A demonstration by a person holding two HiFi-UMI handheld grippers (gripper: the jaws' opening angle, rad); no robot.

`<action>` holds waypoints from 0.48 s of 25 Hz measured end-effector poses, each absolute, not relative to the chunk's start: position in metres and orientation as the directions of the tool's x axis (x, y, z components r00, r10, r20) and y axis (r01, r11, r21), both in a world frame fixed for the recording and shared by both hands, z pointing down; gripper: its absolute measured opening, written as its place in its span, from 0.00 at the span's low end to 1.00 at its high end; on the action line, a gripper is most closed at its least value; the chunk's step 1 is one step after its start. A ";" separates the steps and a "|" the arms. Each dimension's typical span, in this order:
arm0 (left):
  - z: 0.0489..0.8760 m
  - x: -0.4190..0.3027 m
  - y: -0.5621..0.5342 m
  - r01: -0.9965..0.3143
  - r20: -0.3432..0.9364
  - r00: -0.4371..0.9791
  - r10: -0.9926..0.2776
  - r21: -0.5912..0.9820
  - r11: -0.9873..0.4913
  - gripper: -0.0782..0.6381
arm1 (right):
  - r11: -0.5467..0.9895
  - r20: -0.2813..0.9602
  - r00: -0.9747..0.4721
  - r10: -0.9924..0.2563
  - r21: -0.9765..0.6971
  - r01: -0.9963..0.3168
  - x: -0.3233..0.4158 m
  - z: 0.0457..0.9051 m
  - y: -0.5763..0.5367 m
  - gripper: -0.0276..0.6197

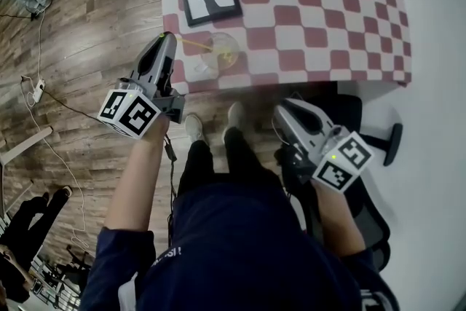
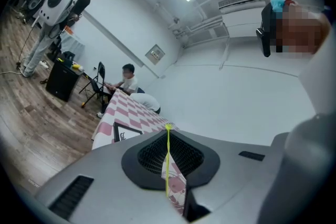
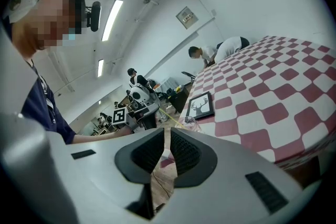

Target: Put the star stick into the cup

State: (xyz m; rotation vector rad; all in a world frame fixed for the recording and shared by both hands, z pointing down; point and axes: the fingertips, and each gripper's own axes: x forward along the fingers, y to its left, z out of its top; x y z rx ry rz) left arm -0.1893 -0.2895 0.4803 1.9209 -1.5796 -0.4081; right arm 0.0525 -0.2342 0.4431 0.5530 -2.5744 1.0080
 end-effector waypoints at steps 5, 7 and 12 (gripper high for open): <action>0.486 -0.196 -0.288 -0.776 0.151 0.222 -0.963 0.626 -0.081 0.16 | 0.673 0.439 -0.870 -0.226 -0.575 -0.465 0.054 0.449 -0.233 0.12; 0.489 -0.198 -0.288 -0.778 0.155 0.214 -0.964 0.625 -0.072 0.16 | 0.673 0.441 -0.870 -0.223 -0.576 -0.464 0.053 0.451 -0.233 0.12; 0.497 -0.198 -0.287 -0.778 0.165 0.232 -0.959 0.623 -0.081 0.17 | 0.675 0.447 -0.869 -0.212 -0.577 -0.461 0.050 0.455 -0.232 0.12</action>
